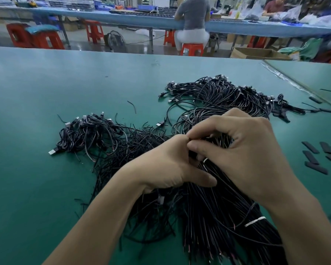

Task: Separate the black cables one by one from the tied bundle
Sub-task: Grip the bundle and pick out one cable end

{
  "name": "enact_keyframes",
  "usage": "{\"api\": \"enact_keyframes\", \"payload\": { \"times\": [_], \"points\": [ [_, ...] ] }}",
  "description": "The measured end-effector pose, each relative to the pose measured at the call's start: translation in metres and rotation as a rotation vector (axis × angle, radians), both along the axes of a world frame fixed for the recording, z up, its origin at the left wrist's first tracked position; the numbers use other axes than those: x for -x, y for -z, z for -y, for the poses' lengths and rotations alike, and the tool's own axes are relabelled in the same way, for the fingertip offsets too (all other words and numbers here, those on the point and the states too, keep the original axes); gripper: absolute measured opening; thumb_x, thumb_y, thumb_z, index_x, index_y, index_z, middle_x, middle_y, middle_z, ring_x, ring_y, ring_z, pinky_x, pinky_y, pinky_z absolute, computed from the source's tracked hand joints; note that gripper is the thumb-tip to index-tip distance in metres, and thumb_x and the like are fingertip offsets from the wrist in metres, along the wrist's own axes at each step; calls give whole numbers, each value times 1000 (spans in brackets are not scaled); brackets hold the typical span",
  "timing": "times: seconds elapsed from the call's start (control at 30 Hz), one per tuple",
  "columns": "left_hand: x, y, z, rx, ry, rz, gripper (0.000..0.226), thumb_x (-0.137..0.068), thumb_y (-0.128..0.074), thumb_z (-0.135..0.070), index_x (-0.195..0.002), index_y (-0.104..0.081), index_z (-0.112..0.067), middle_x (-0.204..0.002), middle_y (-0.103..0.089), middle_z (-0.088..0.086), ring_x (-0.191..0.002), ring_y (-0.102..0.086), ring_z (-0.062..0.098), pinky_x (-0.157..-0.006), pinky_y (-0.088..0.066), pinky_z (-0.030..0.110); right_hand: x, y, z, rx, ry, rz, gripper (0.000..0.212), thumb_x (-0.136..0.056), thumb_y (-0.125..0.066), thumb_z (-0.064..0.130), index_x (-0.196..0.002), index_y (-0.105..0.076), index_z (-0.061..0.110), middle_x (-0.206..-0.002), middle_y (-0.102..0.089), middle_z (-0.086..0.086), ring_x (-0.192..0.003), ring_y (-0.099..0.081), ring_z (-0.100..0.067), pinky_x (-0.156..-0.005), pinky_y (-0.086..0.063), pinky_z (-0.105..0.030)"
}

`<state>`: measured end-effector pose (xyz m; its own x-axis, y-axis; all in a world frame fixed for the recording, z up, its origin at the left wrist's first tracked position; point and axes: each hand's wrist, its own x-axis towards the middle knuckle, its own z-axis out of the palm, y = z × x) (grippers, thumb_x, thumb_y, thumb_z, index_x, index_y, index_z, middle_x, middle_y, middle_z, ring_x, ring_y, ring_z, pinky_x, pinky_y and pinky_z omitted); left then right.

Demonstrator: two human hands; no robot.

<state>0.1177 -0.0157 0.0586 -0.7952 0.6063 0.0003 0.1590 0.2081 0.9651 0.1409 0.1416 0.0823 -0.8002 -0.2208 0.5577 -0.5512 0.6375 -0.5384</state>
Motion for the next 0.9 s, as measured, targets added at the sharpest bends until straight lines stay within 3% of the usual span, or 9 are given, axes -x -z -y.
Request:
{"api": "enact_keyframes", "payload": {
  "times": [0.17,0.23,0.3,0.43,0.53,0.67,0.77,0.83,0.9],
  "points": [
    [5,6,-3,183,-116,-87,18,-86,-67,-1,-75,-53,-2,-58,-39,1,-50,-32,16,-48,-28,26,-1,0,3,-178,13,35,39,-74,-79,24,-108,-66,39,-80,-60,27,-68,-49,5,-67,-47,-31],
    [7,6,-5,187,-107,-85,9,-84,-68,0,-86,-60,-1,-68,-54,12,-58,-48,26,-55,-42,37,-1,0,3,-217,-2,57,34,-75,-77,22,-103,-66,36,-82,-60,22,-62,-45,7,-66,-47,-31],
    [6,5,-6,207,-118,-52,21,-83,-70,1,-103,-61,0,-90,-65,25,-79,-62,38,-73,-54,49,-1,0,4,-241,3,48,25,-76,-78,21,-95,-67,32,-78,-59,19,-61,-44,3,-67,-50,-35],
    [8,7,-2,201,-129,-3,15,-84,-70,1,-76,-56,1,-63,-45,9,-50,-40,15,-50,-34,22,-3,2,9,-239,2,23,15,-77,-77,16,-81,-65,25,-77,-62,13,-66,-55,-14,-67,-51,-41],
    [7,5,-2,168,-138,32,26,-85,-68,3,-66,-54,-9,-48,-38,-6,-35,-29,4,-36,-24,14,-3,1,11,-241,-1,-11,14,-76,-77,13,-78,-66,23,-72,-63,11,-65,-58,-18,-62,-51,-40],
    [7,4,-3,109,-165,72,20,-81,-65,0,-68,-55,-11,-46,-35,-8,-38,-28,7,-40,-24,13,-4,3,14,-284,-2,-120,20,-77,-78,12,-83,-62,23,-69,-54,16,-69,-52,-15,-57,-49,-41],
    [6,1,-1,-30,-183,179,32,-74,-60,2,-52,-51,-20,-45,-32,-6,-40,-26,8,-41,-23,13,-1,8,15,-215,-6,-123,20,-82,-74,11,-90,-60,23,-77,-56,16,-79,-52,-12,-63,-50,-40],
    [5,-2,1,-133,-176,211,39,-81,-54,12,-58,-48,-20,-47,-33,-6,-41,-26,7,-40,-22,13,1,11,16,-127,23,-167,18,-83,-73,7,-91,-61,18,-79,-54,17,-78,-51,-10,-68,-46,-27],
    [3,-8,-1,-270,-158,237,27,-80,-53,11,-70,-47,-14,-55,-33,-5,-45,-24,6,-40,-21,14,3,14,17,-56,89,-233,16,-83,-72,2,-89,-62,13,-78,-52,16,-75,-48,-11,-68,-38,-15]
  ]
}}
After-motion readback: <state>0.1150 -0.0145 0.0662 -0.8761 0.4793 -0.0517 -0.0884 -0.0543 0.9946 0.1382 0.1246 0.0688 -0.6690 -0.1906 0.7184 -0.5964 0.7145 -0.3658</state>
